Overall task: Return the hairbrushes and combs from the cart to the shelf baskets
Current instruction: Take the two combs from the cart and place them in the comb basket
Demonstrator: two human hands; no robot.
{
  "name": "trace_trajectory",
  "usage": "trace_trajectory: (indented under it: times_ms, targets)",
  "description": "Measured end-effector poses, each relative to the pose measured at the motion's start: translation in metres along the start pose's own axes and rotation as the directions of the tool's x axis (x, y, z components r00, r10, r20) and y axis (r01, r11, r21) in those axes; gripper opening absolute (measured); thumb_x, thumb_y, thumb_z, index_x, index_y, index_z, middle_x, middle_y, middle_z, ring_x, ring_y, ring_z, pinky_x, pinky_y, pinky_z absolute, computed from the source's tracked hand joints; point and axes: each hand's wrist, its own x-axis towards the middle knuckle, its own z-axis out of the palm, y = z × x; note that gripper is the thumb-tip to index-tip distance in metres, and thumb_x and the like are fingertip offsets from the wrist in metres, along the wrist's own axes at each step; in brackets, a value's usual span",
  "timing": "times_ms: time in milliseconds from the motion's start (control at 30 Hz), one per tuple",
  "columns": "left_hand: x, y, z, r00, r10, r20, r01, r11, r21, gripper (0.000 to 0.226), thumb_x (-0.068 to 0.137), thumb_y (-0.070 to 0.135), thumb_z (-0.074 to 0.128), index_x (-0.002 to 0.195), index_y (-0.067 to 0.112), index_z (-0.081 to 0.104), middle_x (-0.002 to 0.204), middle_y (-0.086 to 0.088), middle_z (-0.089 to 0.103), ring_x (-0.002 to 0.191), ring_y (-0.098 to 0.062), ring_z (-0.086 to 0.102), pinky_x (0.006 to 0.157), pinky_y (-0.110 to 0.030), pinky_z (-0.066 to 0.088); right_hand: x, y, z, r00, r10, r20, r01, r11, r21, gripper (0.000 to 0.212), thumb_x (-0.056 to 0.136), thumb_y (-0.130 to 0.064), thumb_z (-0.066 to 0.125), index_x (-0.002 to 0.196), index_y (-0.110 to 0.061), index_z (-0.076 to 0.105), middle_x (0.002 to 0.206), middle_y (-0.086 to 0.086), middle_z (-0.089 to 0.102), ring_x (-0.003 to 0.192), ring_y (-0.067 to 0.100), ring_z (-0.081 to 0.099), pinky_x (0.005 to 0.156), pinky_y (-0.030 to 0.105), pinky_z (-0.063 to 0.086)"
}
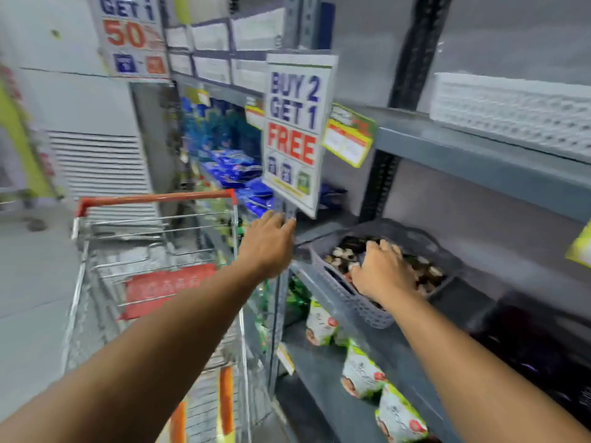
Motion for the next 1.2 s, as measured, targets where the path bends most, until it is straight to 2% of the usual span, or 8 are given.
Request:
trace_trajectory:
  times_ms: [200,300,467,600,733,867,1000,1200]
  targets:
    - [-0.055,-0.121,-0.001,0.969,-0.247,-0.007,0.246,0.964,0.103,0.053,0.091,0.034,0.030,0.139,0.013,0.044,0.145,-0.019,0.044,0.136,-0.039,0.036,0.108,-0.047,0.033,0.013,-0.113,0.047,0.971,-0.194,0.141,0.197,0.980,-0.004,0.057,0.093,-0.039,0.047,0.142,-0.013,0.033,0.157,0.010,0.020,0.144,0.031,0.016,0.110,0.051,0.027]
    - [-0.083,-0.169,0.003,0.936,-0.352,0.001,0.350,0.930,0.113,0.050,0.093,0.029,0.041,0.140,0.012,0.041,0.146,-0.019,0.043,0.139,-0.039,0.033,0.111,-0.048,0.032,0.016,-0.164,0.074,0.943,-0.268,0.198,0.270,0.963,0.018,0.062,0.093,-0.036,0.048,0.147,-0.014,0.025,0.160,0.009,0.012,0.147,0.030,0.008,0.116,0.052,0.020]
    - [-0.120,-0.224,0.024,0.877,-0.475,0.069,0.465,0.877,0.125,0.050,0.092,0.028,0.039,0.140,0.012,0.040,0.140,-0.019,0.048,0.129,-0.037,0.040,0.104,-0.048,0.038,0.011,-0.219,0.120,0.913,-0.359,0.193,0.358,0.933,0.042,0.057,0.090,-0.039,0.053,0.139,-0.014,0.037,0.154,0.009,0.027,0.143,0.031,0.018,0.114,0.052,0.022]
    - [-0.153,-0.250,0.050,0.804,-0.577,0.141,0.573,0.816,0.072,0.046,0.095,0.027,0.043,0.137,0.011,0.043,0.134,-0.018,0.052,0.123,-0.036,0.045,0.098,-0.045,0.042,0.001,-0.245,0.159,0.884,-0.413,0.220,0.405,0.911,0.079,0.046,0.086,-0.038,0.055,0.124,-0.013,0.051,0.131,0.010,0.050,0.125,0.031,0.043,0.104,0.048,0.038]
    - [-0.189,-0.269,0.098,0.707,-0.655,0.267,0.685,0.728,-0.029,0.043,0.095,0.030,0.042,0.134,0.012,0.046,0.124,-0.017,0.055,0.113,-0.036,0.053,0.090,-0.043,0.048,-0.005,-0.255,0.206,0.844,-0.397,0.361,0.380,0.917,0.121,0.042,0.087,-0.034,0.055,0.123,-0.013,0.051,0.125,0.011,0.053,0.111,0.034,0.055,0.088,0.043,0.049]
    - [-0.216,-0.272,0.150,0.605,-0.683,0.409,0.769,0.635,-0.076,0.044,0.098,0.031,0.040,0.138,0.013,0.045,0.132,-0.018,0.054,0.119,-0.034,0.053,0.098,-0.046,0.047,-0.008,-0.256,0.260,0.766,-0.370,0.526,0.332,0.928,0.168,0.047,0.091,-0.030,0.053,0.132,-0.009,0.045,0.129,0.016,0.052,0.112,0.036,0.056,0.086,0.040,0.047]
    - [-0.239,-0.269,0.191,0.534,-0.718,0.446,0.825,0.557,-0.093,0.050,0.096,0.034,0.046,0.142,0.014,0.040,0.132,-0.020,0.055,0.119,-0.036,0.053,0.097,-0.046,0.047,-0.016,-0.249,0.306,0.731,-0.260,0.631,0.177,0.965,0.193,0.046,0.090,-0.025,0.056,0.131,-0.007,0.046,0.122,0.019,0.056,0.094,0.034,0.058,0.072,0.031,0.041]
    - [-0.279,-0.247,0.257,0.262,-0.732,0.629,0.956,0.286,-0.065,0.056,0.094,0.030,0.055,0.144,0.011,0.040,0.140,-0.020,0.051,0.126,-0.037,0.049,0.104,-0.044,0.040,-0.040,-0.233,0.396,0.638,-0.038,0.769,-0.085,0.989,0.120,0.037,0.086,-0.026,0.059,0.116,-0.004,0.055,0.106,0.018,0.067,0.088,0.032,0.064,0.058,0.027,0.041]
